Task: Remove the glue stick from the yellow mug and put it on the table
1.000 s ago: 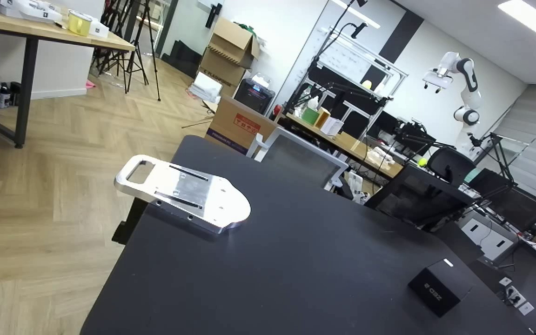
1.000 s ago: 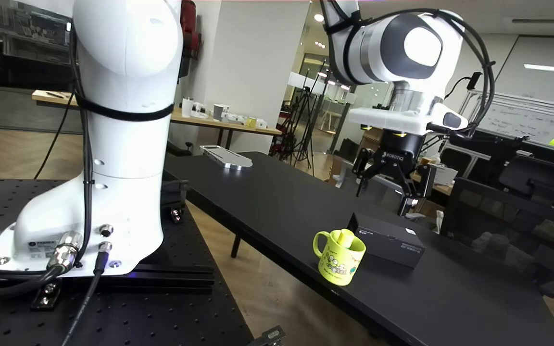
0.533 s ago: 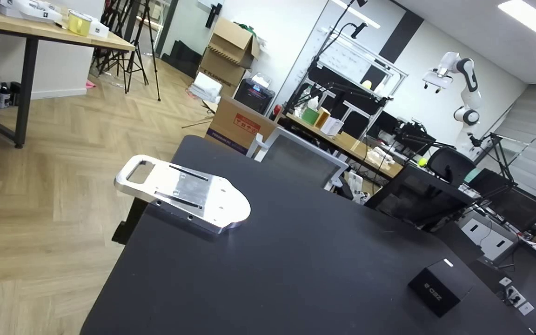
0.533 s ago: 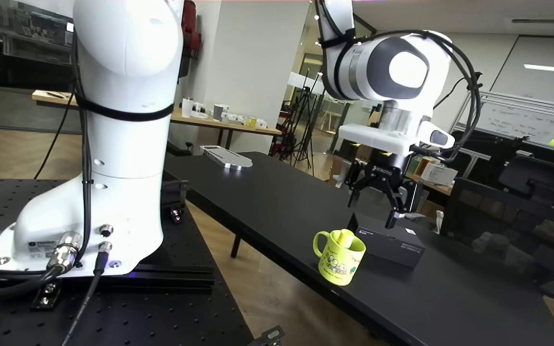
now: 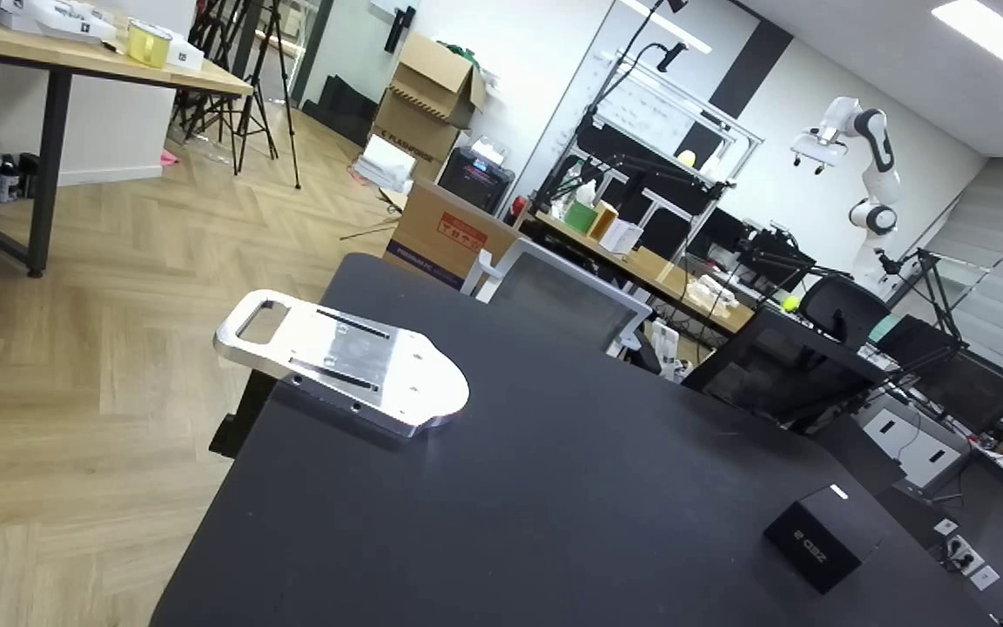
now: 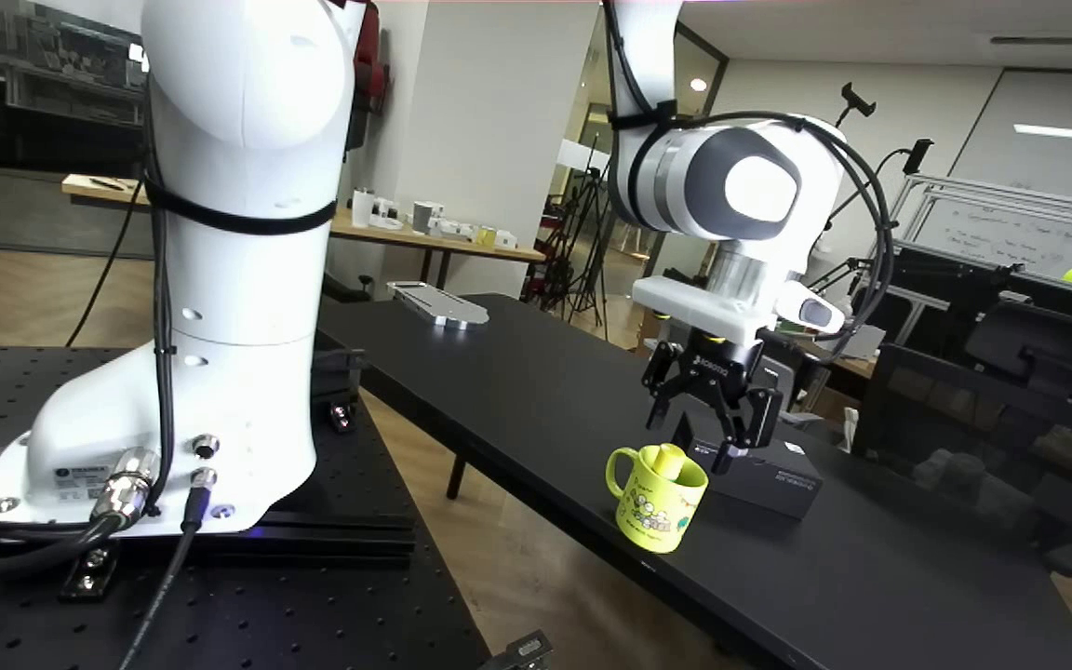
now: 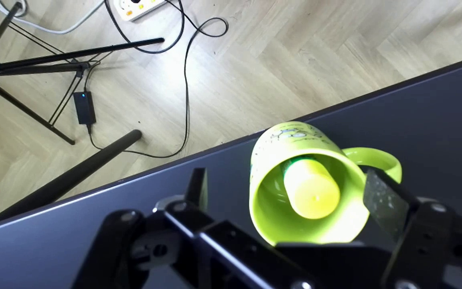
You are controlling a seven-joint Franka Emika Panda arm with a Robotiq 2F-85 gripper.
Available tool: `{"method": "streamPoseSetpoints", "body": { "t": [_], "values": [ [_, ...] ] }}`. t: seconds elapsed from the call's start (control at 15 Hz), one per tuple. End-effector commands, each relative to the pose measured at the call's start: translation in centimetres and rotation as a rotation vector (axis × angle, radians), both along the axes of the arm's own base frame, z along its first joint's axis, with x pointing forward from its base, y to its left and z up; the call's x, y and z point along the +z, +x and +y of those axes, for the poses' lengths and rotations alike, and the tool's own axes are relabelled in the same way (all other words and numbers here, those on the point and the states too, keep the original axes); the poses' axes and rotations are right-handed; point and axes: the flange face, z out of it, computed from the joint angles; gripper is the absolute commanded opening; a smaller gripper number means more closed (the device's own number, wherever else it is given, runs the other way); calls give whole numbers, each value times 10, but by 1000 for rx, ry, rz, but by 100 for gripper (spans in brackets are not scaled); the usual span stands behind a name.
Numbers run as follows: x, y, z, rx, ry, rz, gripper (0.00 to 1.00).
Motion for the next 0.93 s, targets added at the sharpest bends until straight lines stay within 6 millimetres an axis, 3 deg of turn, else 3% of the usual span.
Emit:
{"method": "streamPoseSetpoints", "body": {
  "t": [0.0,0.13,0.2,0.27,0.4,0.87],
  "values": [
    [-12,1,6,-10,3,-1,100],
    [-18,2,9,-3,2,2,100],
    [-20,3,10,7,-1,1,95],
    [-21,3,11,10,-6,-9,74],
    [-24,4,14,16,-5,-18,70],
    [-27,5,20,24,-5,-12,21]
  ]
}}
